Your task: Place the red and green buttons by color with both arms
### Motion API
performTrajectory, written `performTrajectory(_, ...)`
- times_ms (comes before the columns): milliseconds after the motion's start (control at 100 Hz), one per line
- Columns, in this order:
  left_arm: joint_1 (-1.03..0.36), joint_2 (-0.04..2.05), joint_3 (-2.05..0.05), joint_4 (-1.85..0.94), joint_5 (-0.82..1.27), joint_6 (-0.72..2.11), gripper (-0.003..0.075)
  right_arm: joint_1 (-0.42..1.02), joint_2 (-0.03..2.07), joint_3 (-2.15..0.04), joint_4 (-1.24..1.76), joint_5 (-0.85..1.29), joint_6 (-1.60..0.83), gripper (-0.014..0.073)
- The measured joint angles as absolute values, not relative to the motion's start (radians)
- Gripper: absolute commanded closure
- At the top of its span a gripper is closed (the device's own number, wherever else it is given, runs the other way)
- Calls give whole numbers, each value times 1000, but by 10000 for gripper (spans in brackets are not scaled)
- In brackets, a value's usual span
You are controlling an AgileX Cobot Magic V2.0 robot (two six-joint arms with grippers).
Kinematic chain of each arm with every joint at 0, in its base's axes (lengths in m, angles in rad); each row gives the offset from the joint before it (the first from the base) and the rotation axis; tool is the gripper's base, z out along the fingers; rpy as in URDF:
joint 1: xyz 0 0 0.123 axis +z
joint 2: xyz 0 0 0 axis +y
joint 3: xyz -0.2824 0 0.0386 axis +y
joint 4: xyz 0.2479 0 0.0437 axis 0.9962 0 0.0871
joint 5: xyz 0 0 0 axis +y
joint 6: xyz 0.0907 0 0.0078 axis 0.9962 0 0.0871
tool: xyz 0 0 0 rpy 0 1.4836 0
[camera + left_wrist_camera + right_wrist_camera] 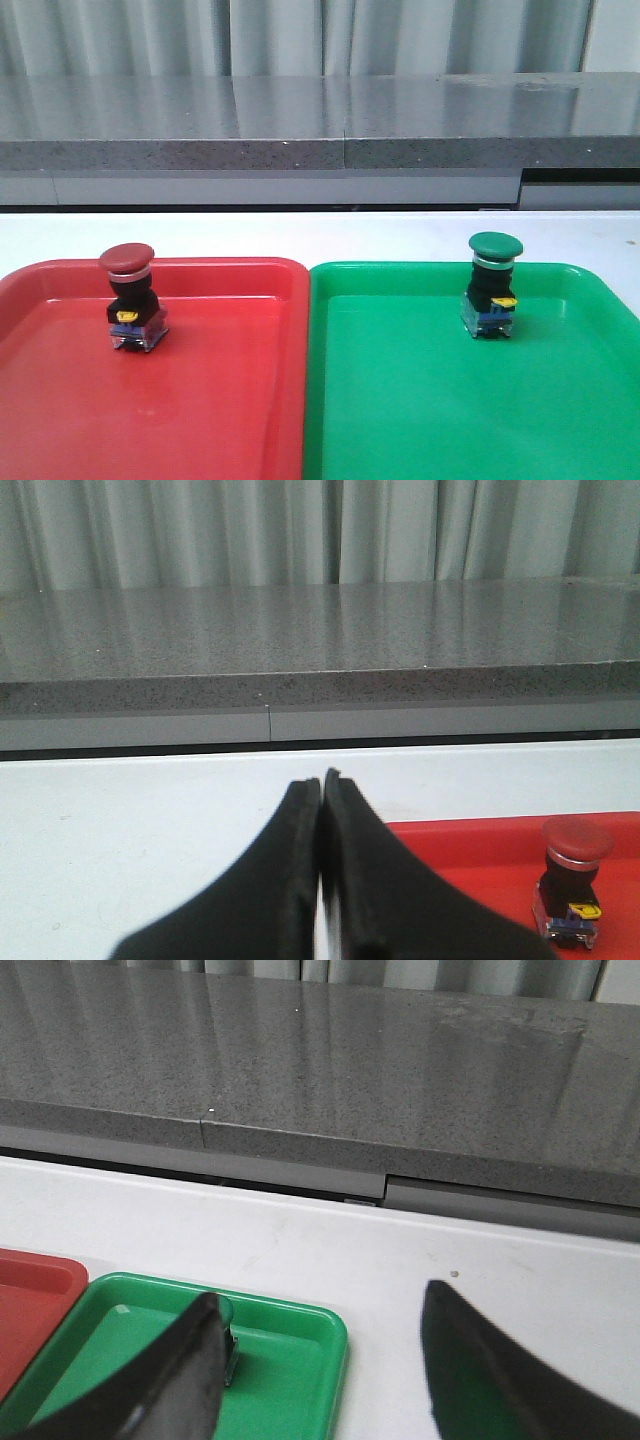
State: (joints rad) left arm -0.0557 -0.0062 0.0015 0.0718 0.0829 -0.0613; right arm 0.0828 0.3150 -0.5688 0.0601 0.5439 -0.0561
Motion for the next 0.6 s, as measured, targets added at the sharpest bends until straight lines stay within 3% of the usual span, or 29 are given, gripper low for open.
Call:
performTrajectory(210, -56, -6, 2, 72, 83, -61, 739, 83, 315, -568, 60, 546, -56, 664)
performTrajectory(600, -56, -6, 2, 72, 83, -61, 739, 83, 315, -568, 60, 546, -56, 662)
